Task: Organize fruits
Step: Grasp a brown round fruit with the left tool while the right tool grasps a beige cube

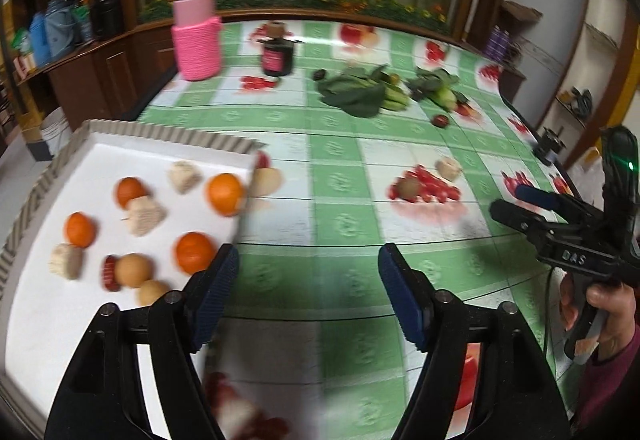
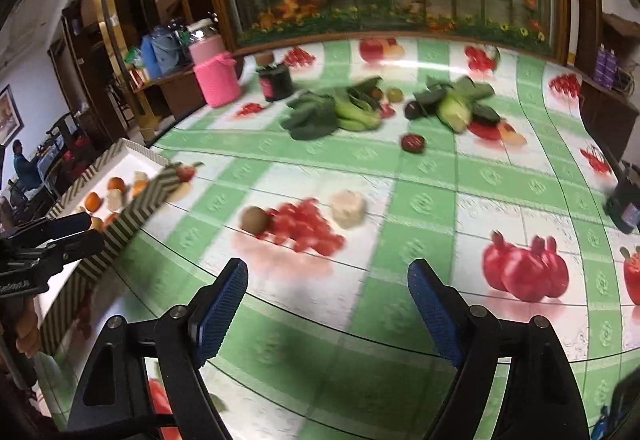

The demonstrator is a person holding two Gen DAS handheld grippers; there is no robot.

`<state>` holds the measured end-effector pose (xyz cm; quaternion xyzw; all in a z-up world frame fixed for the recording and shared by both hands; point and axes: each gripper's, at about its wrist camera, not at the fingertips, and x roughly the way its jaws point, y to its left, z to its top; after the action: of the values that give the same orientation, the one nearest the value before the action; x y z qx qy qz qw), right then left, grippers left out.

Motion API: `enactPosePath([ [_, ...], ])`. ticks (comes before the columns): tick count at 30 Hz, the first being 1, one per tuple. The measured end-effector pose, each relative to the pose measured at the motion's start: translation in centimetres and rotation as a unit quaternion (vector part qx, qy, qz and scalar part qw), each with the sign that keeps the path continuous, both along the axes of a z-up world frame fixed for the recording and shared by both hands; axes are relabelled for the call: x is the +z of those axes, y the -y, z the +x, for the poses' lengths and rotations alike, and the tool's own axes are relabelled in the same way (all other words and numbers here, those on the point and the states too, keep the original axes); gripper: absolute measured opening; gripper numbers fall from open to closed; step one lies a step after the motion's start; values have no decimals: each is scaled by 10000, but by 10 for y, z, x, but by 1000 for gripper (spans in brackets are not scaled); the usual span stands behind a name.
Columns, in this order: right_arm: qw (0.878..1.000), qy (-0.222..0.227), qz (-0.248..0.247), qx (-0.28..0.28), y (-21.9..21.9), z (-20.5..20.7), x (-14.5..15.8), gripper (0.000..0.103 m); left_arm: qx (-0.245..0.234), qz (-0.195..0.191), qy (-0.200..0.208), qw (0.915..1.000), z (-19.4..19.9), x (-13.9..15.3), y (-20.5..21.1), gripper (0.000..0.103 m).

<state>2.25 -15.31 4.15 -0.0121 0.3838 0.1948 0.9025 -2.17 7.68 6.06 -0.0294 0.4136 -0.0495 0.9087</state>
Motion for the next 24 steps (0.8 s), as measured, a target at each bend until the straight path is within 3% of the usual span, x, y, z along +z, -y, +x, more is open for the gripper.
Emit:
enactPosePath([
  [3,9999,-80,-42,-46,5,12,-3,82,-147,-3,-46,9999,8,-2,16,73],
  [12,9986,-342,-328,239,-20,60,-13,61,-362,60,-203,9991,33,-11,46,73],
  [15,9975,-437,-462,293,-27,75,-22,46,-395,97,-250,9989,43,-14,53,73],
  [17,9972,-402,-571,272,-28,81,-27,29,-422,112,-287,9986,49,-16,57,73],
  [24,9980,-325,-481,234,-14,71,-22,29,-548,170,-380,9976,68,-23,71,73],
])
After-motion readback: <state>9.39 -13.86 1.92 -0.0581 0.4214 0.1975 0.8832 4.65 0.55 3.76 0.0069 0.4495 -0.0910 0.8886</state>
